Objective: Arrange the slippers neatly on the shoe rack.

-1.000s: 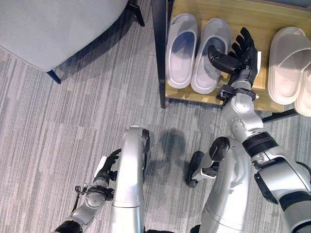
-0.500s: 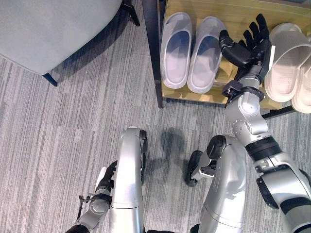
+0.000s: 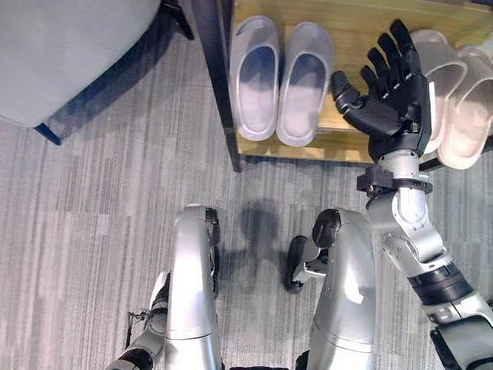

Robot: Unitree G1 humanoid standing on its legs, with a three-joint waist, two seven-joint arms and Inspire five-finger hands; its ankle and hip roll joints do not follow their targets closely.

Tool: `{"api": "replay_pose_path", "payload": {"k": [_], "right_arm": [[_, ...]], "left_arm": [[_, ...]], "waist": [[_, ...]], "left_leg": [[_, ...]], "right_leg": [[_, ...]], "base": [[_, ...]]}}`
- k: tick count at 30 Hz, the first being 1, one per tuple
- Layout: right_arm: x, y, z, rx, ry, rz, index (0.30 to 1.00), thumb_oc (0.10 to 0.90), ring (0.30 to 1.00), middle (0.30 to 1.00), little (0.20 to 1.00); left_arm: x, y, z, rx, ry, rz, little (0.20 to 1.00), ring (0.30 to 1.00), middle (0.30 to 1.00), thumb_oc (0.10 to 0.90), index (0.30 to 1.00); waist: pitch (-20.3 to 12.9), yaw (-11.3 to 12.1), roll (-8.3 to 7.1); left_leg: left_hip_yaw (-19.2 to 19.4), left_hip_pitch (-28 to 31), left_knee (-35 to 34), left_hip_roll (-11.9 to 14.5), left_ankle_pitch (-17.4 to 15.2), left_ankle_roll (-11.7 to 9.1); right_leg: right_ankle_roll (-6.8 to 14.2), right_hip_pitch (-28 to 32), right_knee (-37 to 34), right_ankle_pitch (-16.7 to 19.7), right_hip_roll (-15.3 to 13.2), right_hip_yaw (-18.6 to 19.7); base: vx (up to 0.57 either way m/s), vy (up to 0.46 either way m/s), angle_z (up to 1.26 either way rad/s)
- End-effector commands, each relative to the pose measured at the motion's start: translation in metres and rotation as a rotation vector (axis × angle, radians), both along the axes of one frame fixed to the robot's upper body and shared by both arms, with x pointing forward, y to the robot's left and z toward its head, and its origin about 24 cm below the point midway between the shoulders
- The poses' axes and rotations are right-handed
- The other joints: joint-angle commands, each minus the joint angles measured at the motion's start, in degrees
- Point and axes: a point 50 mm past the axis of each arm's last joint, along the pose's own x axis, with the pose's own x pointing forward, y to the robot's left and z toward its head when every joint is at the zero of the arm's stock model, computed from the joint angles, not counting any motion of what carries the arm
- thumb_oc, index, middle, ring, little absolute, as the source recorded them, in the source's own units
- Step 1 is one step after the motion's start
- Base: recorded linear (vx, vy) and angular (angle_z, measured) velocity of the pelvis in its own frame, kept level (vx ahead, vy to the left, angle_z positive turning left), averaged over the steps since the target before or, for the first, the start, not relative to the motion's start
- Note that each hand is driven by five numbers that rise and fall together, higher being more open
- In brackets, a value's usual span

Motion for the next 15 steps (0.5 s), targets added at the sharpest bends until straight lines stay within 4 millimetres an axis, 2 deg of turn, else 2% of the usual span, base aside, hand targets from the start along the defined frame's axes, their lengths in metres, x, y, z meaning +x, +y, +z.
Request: {"api": "replay_pose_path", "payload": {"k": [1, 7, 9, 10, 12, 13, 14, 15], "right_arm": [[-0.041, 0.002, 0.052, -0.079, -0.355, 0.045, 0.900, 0.800, 0.900, 0.900, 0.900], [-0.048, -0.014, 0.026, -0.169, -0.279, -0.024, 0.900, 0.800, 0.900, 0.900, 0.900], [-0.048, -0.014, 0.026, -0.169, -0.279, -0.025, 0.900, 0.800, 0.900, 0.900, 0.900], [-0.050, -0.023, 0.022, -0.213, -0.282, -0.117, 0.900, 0.800, 0.900, 0.900, 0.900], [-0.048, -0.024, 0.020, -0.224, -0.274, -0.152, 0.900, 0.800, 0.900, 0.900, 0.900], [-0.048, -0.029, 0.009, -0.196, -0.234, -0.159, 0.900, 0.800, 0.900, 0.900, 0.900], [-0.048, -0.029, 0.008, -0.196, -0.233, -0.160, 0.900, 0.800, 0.900, 0.900, 0.900], [-0.048, -0.031, 0.000, -0.195, -0.194, -0.165, 0.900, 0.800, 0.900, 0.900, 0.900]], "left_arm": [[-0.014, -0.011, -0.006, -0.038, -0.022, -0.008, 0.900, 0.900, 0.900, 0.800, 0.900], [-0.004, -0.008, -0.001, -0.043, -0.052, 0.017, 0.900, 0.900, 0.900, 0.800, 0.900], [-0.004, -0.008, -0.001, -0.042, -0.052, 0.015, 0.900, 0.900, 0.900, 0.800, 0.900], [0.010, -0.005, 0.007, -0.046, -0.089, 0.036, 0.900, 0.900, 0.900, 0.800, 0.900], [0.015, -0.005, 0.010, -0.049, -0.107, 0.045, 0.900, 0.900, 0.900, 0.800, 0.900], [0.021, -0.006, 0.015, -0.051, -0.136, 0.049, 0.900, 0.900, 0.900, 0.800, 0.900], [0.021, -0.006, 0.015, -0.051, -0.135, 0.048, 0.900, 0.900, 0.900, 0.800, 0.900], [0.018, -0.007, 0.014, -0.056, -0.132, 0.045, 0.900, 0.900, 0.900, 0.800, 0.900]], "waist": [[-2.17, 2.38, -1.32], [-2.17, 2.10, -3.01], [-2.17, 2.17, -2.99], [-2.17, 2.16, -3.04], [-2.17, 2.15, -2.74], [-3.07, 1.92, -2.42], [-3.19, 1.90, -2.32], [-5.02, 1.82, -2.23]], "left_leg": [[-0.03, -0.71, -2.93, -2.38, -1.51, 5.44], [0.94, -0.71, -6.42, -1.85, -0.16, 5.44], [0.95, -0.71, -6.51, -1.86, -0.08, 5.45], [0.64, -0.71, -10.46, -2.01, 1.25, 5.15], [0.37, -0.71, -11.74, -2.02, 1.89, 5.10], [-0.21, -0.71, -14.89, -1.95, 3.76, 5.01], [-0.30, -0.71, -15.07, -2.03, 3.90, 5.00], [-0.53, -0.71, -16.74, -1.93, 4.54, 4.95]], "right_leg": [[-5.87, 3.81, 1.79, -3.89, 3.12, 6.23], [-5.47, 3.83, -1.28, -2.61, 3.25, 5.87], [-5.49, 3.83, -1.36, -2.53, 3.23, 5.85], [-5.32, 4.73, -5.50, -1.76, 2.65, 4.61], [-5.18, 5.35, -7.03, -1.59, 2.25, 3.94], [-4.76, 6.57, -10.38, -1.01, 1.37, 2.94], [-4.79, 6.66, -10.59, -0.91, 1.29, 2.80], [-4.52, 6.91, -12.53, -0.61, 0.65, 2.02]], "base": [[0.00, 0.000, 0.00], [0.00, 0.004, -0.01], [-0.03, 0.018, -0.01], [-0.06, 0.036, -0.02], [-0.06, 0.059, 0.03], [-0.05, 0.062, 0.10], [-0.01, 0.048, 0.16], [0.04, 0.068, 0.13]]}}
